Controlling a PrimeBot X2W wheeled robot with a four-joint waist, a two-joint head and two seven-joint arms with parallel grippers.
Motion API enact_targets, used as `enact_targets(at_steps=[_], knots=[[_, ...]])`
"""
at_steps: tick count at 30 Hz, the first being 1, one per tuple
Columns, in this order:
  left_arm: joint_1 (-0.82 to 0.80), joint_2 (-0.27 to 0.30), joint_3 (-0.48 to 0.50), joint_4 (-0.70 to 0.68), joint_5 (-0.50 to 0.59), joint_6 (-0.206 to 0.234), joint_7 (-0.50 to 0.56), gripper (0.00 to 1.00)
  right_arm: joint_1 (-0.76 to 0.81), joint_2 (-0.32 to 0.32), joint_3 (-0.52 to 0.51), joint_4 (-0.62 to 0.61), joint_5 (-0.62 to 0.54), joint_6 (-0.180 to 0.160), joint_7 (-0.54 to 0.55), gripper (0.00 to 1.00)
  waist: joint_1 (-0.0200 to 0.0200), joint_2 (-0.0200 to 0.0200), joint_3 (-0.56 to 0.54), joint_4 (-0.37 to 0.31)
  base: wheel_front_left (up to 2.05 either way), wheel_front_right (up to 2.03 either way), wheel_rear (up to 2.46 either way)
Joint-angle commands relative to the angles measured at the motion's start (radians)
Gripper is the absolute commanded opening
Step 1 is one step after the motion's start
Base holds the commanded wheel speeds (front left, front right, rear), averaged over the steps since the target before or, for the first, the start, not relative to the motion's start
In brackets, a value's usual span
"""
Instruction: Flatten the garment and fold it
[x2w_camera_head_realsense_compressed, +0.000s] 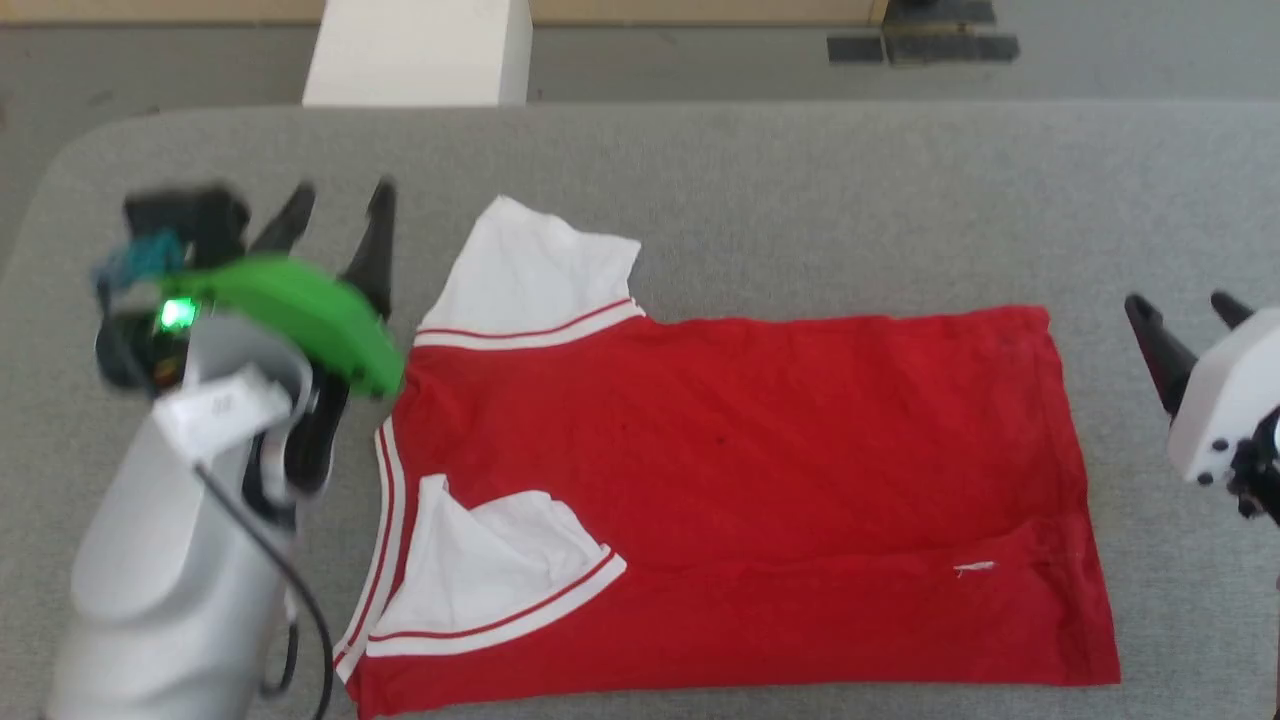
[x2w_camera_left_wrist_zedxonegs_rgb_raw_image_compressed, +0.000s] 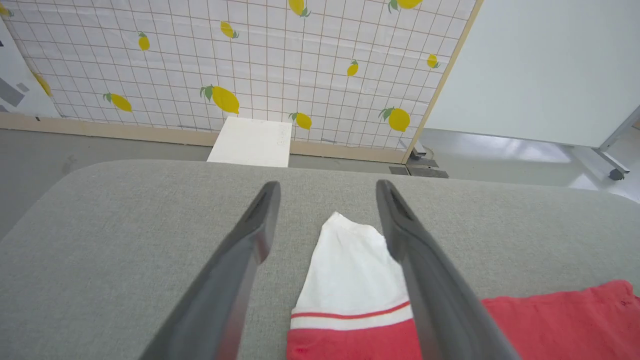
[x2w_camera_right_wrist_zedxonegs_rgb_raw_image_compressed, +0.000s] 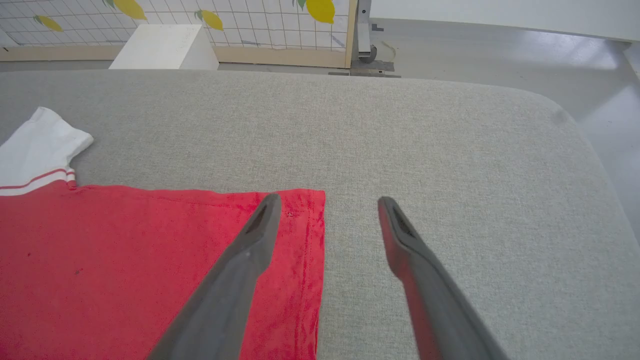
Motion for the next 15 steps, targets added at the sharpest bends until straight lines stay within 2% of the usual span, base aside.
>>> enact_targets(at_steps=[1,8,12,15], knots=[[-0.063,-0.010,-0.010,0.028,0.006,-0.020,-0.001,1.00,-0.025,-0.003,0.008,-0.009,-0.010,-0.001,0.007,1.00,0.0000,0.0000,0.074,0.001,0.00,0.00,0.00],[-0.354,-0.052,-0.061,0.257,0.013,-0.082,0.076,1.00,-0.106,-0.008,0.048,-0.050,-0.026,-0.001,0.038,1.00,0.0000,0.0000,0.209,-0.016,0.00,0.00,0.00],[-0.503,-0.045,-0.095,0.403,0.022,-0.095,0.215,1.00,-0.138,0.001,0.086,-0.067,-0.032,-0.001,0.048,1.00,0.0000,0.0000,0.275,-0.046,0.00,0.00,0.00],[-0.584,-0.036,-0.123,0.497,0.017,-0.095,0.380,1.00,-0.148,0.011,0.108,-0.071,-0.036,-0.001,0.052,1.00,0.0000,0.0000,0.309,-0.071,0.00,0.00,0.00]])
